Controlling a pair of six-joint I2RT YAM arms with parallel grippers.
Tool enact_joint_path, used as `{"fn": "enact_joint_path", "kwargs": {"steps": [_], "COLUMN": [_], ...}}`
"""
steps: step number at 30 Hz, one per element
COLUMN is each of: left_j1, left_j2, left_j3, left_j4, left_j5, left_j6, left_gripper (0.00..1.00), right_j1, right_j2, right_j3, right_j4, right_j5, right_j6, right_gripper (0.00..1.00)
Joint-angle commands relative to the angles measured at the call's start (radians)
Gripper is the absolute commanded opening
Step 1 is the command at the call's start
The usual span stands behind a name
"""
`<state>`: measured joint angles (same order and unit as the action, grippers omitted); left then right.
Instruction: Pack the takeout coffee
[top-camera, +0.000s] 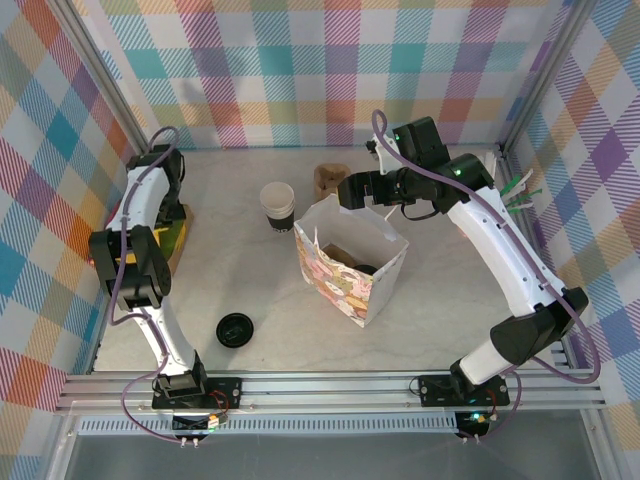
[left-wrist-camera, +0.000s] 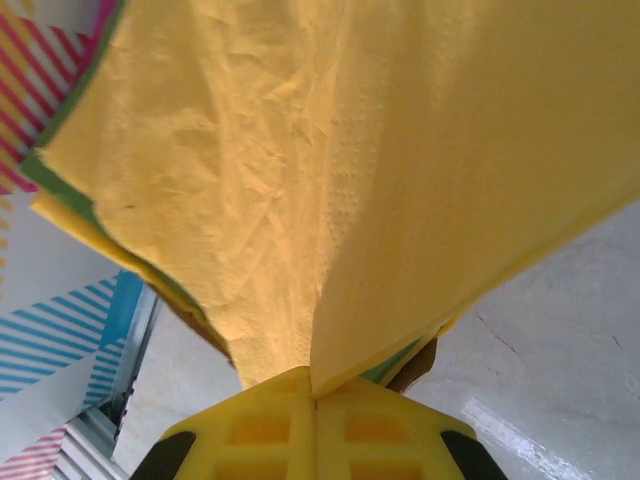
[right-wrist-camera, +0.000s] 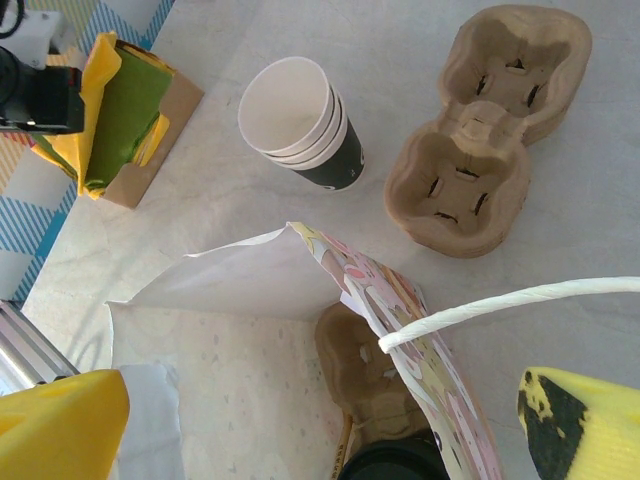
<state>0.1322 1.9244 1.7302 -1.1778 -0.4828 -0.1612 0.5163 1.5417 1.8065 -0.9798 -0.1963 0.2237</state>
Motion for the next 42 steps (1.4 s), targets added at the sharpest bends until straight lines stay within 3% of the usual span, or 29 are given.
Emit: {"fn": "enact_joint_path", "kwargs": {"steps": [1,8,13,18,23,32,42], "left_j1": [-0.019,-0.069,-0.156,-0.318,-0.56,-0.881,-1.04], "left_j2": [-0.074,-0.155,-0.23,-0.309,-0.356,-0.323,-0.299], "left_j3": [0.082,0.197,0.295,0.368,0.434,0.553,0.624], "left_j4": [-0.096,-0.163,-0.154,-0.081,0.042,0.13,0.173], "left_j5": [-0.053,-0.115,-0.119,-0.157,-0.183,-0.019,0.205], "left_j6": [-0.039,-0.066,-0.045,0.01,0.17,0.456,0.444], "left_gripper": [0.0,0.0,0.0,0.0,0.0,0.0,0.0], "right_j1": [-0.006,-0.008,-0.012,-0.021,-0.036,-0.051,-0.056], "right_j2": [0.003,0.014,0.016,0.005,-0.022,-0.129,-0.243], "right_j3": [0.03,0.053,0.079,0.08,0.052,-0.033,-0.119], "right_j4": [0.016,0.023,0.025,0.029,0.028,0.015,0.004], "right_j5": [-0.02,0.012,0.06,0.127,0.185,0.293,0.361], "right_j6": [0.004,0.024,0.049,0.096,0.15,0.213,0.265], "right_gripper": [0.99,0.99,0.99,0.99,0.99,0.99,0.99]}}
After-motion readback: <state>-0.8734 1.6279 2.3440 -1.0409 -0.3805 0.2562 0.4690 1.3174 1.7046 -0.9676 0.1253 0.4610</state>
